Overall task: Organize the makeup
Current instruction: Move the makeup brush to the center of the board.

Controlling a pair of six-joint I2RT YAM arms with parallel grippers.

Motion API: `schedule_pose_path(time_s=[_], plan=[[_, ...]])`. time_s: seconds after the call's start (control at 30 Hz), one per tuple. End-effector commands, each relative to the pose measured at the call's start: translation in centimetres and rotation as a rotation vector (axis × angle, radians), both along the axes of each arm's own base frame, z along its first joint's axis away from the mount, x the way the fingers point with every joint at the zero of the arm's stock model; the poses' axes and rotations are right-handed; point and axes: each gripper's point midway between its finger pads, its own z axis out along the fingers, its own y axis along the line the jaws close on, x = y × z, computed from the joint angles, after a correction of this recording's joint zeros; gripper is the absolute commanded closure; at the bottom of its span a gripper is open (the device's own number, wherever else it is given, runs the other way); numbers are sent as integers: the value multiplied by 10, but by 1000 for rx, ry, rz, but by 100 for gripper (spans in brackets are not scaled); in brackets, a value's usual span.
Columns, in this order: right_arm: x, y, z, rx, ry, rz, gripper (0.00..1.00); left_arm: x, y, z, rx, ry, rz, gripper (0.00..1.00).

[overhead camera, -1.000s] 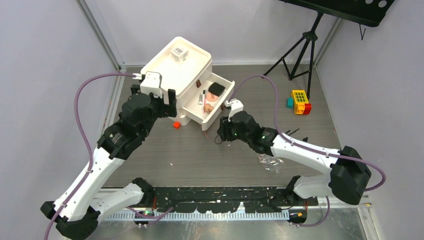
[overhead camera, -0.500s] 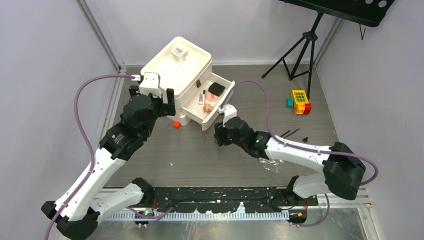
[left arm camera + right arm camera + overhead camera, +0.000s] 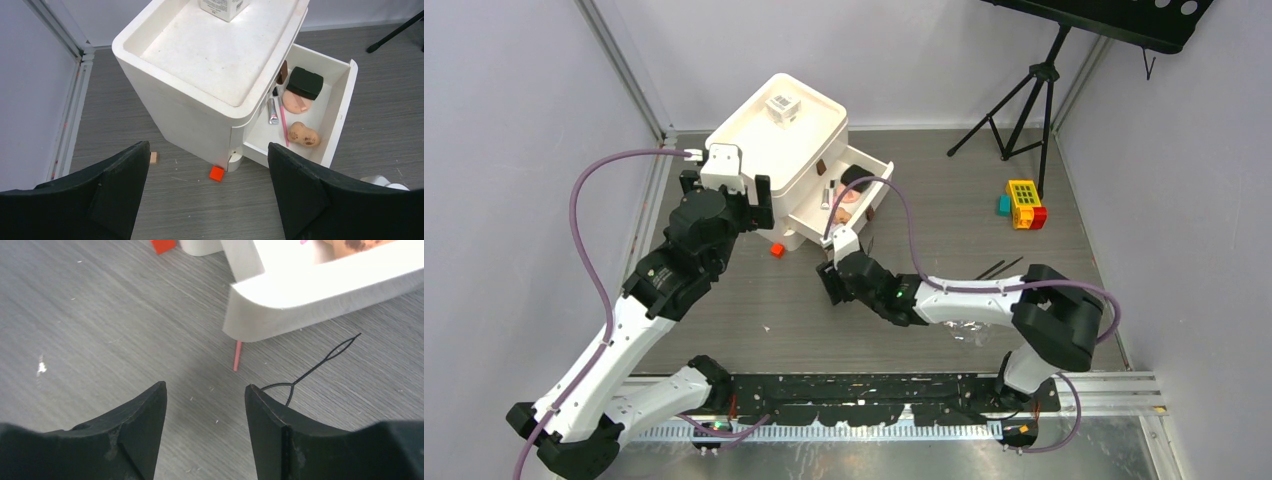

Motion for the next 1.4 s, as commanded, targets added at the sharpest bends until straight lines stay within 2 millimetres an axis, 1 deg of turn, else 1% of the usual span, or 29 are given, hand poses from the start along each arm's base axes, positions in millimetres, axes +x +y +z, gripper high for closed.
schedule_pose_path(time_s=[0.0,0.13,0.2,0.27,0.4,0.47,0.53,0.6,0.67,0.73,0.87,0.97,1.17,1.3,1.37], plan=[[25,5,7,161,-100,-133,34,3,1,13,-26,-52,9,11],[30,7,-11,211,-124,-162,31,3,0,12,-24,-51,8,11],[36,2,-16,209,-142,-211,32,4,0,12,-23,-49,5,11],[40,-7,-17,207,-159,-259,32,3,0,12,-23,-50,6,11],[46,-33,-16,165,-186,-365,33,3,1,11,-23,-50,6,11],[50,-45,-19,146,-174,-411,33,3,0,12,-25,-51,1,11],[54,-52,-26,154,-143,-448,34,3,-1,11,-27,-50,-2,11],[58,-54,-32,159,-116,-469,36,2,0,12,-27,-51,-1,11],[59,-53,-35,167,-104,-475,37,2,0,12,-28,-53,1,11],[60,-48,-34,183,-100,-465,38,2,0,12,-29,-53,0,11],[53,-26,-29,253,-100,-335,37,1,-2,12,-34,-53,-9,11],[51,-19,-27,271,-113,-286,37,1,-2,12,-33,-52,-10,11],[51,-4,-37,240,-112,-208,40,0,-1,13,-36,-56,-9,11],[55,2,-45,213,-117,-195,42,0,0,12,-32,-55,-9,11],[57,6,-51,196,-118,-188,44,0,-1,12,-31,-54,-8,11]])
